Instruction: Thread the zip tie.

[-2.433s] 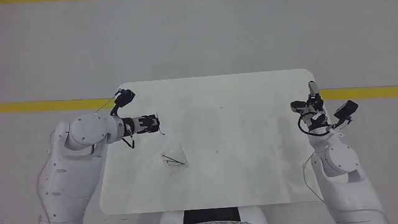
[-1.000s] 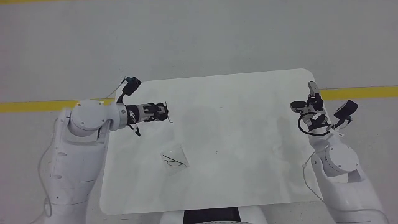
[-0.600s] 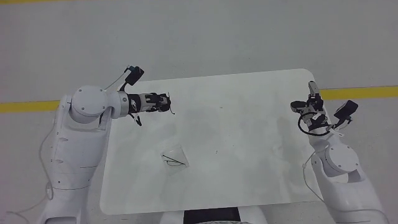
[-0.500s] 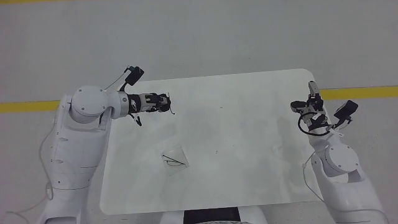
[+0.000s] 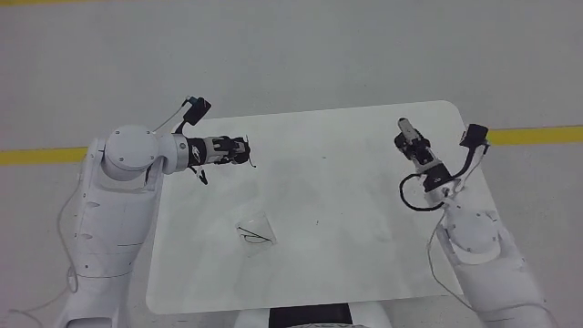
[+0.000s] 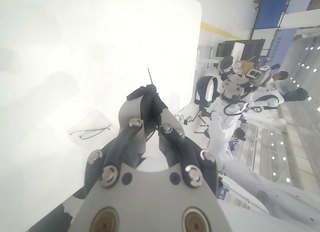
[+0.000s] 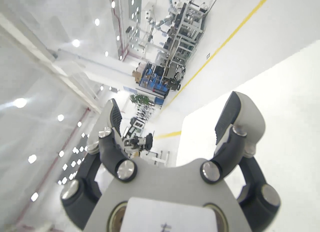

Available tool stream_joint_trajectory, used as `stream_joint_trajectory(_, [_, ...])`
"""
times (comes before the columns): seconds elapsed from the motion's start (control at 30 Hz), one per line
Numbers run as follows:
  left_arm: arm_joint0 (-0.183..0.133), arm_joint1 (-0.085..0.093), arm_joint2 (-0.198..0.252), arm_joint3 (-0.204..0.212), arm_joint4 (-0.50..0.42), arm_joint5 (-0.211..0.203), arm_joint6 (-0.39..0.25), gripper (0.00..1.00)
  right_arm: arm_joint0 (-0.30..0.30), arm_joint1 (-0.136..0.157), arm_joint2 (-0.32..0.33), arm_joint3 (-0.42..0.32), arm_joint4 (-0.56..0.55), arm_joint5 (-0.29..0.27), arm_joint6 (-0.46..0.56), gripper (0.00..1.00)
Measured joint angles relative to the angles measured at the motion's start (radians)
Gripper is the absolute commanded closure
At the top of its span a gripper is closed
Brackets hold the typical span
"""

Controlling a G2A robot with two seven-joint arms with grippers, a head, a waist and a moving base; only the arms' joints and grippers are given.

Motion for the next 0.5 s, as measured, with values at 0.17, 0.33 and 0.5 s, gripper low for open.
stream_joint_trajectory(0.17, [0.0,0.0,0.0,0.0,0.0,0.0,0.0,1.0,0.017,-0.002,-0.069,0.0,-0.217,-0.076,0.005,0.0])
stream_joint_trajectory(0.33, [0.0,0.0,0.0,0.0,0.0,0.0,0.0,1.0,0.017,-0.002,-0.067,-0.001,-0.198,-0.073,0.005,0.0])
stream_joint_trajectory(0.5, [0.0,0.0,0.0,0.0,0.0,0.0,0.0,1.0,0.027,0.0,-0.066,-0.007,-0.242,-0.071,0.017,0.0])
